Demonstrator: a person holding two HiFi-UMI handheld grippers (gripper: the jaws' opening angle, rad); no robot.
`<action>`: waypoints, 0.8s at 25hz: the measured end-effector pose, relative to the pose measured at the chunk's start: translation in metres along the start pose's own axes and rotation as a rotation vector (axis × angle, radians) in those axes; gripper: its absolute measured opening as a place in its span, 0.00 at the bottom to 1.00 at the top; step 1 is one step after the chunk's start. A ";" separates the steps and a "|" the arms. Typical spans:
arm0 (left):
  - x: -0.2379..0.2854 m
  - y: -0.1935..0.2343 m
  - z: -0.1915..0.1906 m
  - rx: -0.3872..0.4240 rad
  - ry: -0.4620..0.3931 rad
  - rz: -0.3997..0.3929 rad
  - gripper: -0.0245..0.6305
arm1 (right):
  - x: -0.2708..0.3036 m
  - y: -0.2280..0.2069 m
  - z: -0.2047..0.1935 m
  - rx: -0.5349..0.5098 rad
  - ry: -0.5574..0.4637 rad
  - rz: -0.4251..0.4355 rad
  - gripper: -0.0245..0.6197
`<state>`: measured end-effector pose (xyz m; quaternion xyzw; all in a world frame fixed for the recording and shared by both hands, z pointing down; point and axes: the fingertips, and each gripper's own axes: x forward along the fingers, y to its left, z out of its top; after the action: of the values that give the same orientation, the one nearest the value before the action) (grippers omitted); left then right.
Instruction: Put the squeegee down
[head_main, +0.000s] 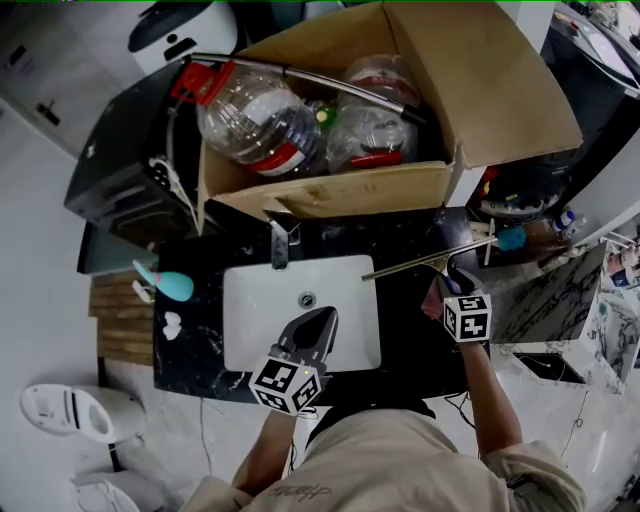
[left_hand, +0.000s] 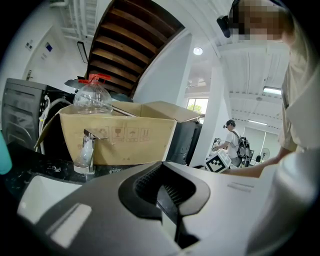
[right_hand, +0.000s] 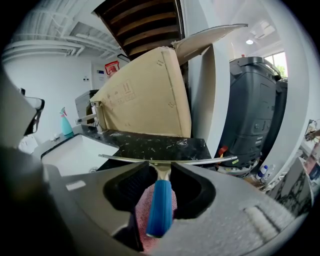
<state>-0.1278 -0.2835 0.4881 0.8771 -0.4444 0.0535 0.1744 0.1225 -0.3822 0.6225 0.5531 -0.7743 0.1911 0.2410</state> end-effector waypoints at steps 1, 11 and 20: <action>0.001 -0.001 0.001 0.003 -0.003 -0.004 0.06 | -0.004 0.001 0.004 0.007 -0.012 0.004 0.26; 0.001 -0.014 0.023 0.047 -0.050 -0.034 0.06 | -0.075 0.029 0.055 0.033 -0.198 0.090 0.18; -0.008 -0.006 0.045 0.069 -0.082 -0.016 0.06 | -0.133 0.068 0.101 -0.098 -0.349 0.155 0.04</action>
<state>-0.1311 -0.2901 0.4424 0.8876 -0.4420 0.0315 0.1260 0.0782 -0.3154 0.4610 0.5042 -0.8529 0.0721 0.1145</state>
